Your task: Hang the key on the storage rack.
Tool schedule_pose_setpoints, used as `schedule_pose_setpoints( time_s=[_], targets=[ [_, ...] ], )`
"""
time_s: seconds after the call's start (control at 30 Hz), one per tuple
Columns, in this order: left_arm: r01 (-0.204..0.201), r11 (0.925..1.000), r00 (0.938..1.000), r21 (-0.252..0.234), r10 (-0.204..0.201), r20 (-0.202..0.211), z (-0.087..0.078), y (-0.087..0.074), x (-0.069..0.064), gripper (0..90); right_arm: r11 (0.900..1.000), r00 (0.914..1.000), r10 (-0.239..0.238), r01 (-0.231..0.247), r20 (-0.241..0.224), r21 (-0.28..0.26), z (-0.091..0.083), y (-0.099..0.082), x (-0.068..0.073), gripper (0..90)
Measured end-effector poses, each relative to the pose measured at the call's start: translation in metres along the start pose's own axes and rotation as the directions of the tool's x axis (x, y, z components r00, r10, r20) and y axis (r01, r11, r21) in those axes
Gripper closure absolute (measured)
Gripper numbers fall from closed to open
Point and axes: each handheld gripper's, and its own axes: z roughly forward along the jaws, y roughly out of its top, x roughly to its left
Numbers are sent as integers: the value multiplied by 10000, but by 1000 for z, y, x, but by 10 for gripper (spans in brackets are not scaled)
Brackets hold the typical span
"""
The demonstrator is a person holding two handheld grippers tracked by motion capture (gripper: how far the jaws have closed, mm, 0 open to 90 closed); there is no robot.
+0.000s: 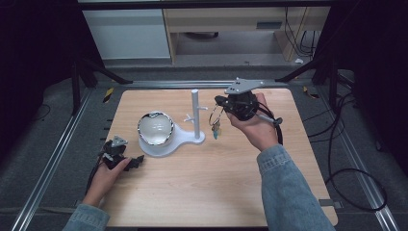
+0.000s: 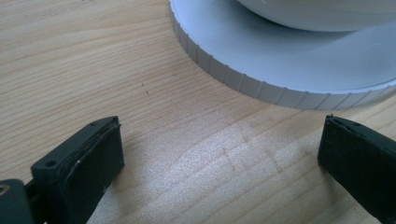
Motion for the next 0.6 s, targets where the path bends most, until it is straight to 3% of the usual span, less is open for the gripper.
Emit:
schedule_pose_setpoints(
  time_s=[0.6],
  targets=[
    [0,10000,10000,-2,0,1,0,0,0,0,10000,10000,-21,21,-93,-21,9,6,4,893]
  ],
)
